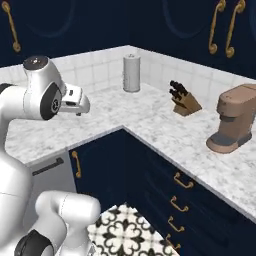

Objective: Navigate to the range hood.

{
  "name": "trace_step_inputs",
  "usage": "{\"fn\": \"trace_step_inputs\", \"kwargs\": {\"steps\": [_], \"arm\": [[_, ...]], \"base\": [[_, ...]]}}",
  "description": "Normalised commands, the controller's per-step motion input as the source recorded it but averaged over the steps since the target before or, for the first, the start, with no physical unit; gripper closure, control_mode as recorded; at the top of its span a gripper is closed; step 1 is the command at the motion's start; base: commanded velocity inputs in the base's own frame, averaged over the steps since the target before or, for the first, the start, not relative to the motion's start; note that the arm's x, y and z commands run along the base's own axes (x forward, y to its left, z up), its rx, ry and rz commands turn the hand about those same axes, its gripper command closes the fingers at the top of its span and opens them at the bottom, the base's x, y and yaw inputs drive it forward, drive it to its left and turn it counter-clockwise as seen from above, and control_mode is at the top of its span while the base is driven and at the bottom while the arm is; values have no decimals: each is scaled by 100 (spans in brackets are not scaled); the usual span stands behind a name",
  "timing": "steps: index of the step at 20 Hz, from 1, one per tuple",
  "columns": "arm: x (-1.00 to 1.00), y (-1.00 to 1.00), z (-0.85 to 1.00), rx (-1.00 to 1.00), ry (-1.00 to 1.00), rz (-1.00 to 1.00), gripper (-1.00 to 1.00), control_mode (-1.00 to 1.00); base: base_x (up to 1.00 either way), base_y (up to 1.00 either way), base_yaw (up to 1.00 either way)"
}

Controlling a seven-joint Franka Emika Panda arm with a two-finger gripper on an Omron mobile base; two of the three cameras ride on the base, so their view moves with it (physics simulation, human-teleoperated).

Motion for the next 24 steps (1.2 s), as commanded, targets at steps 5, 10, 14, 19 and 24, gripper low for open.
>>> {"fn": "trace_step_inputs", "kwargs": {"steps": [5, 10, 14, 19, 24], "arm": [[0, 0, 0, 0, 0, 0, -100, 100], [0, 0, 0, 0, 0, 0, -100, 100], [0, 0, 0, 0, 0, 0, -100, 100], [0, 0, 0, 0, 0, 0, -100, 100], [0, 0, 0, 0, 0, 0, -100, 100]], "base": [[-66, 4, -82], [-47, 0, -83], [-33, -1, -80], [-13, -9, -74], [0, -16, -66]]}}
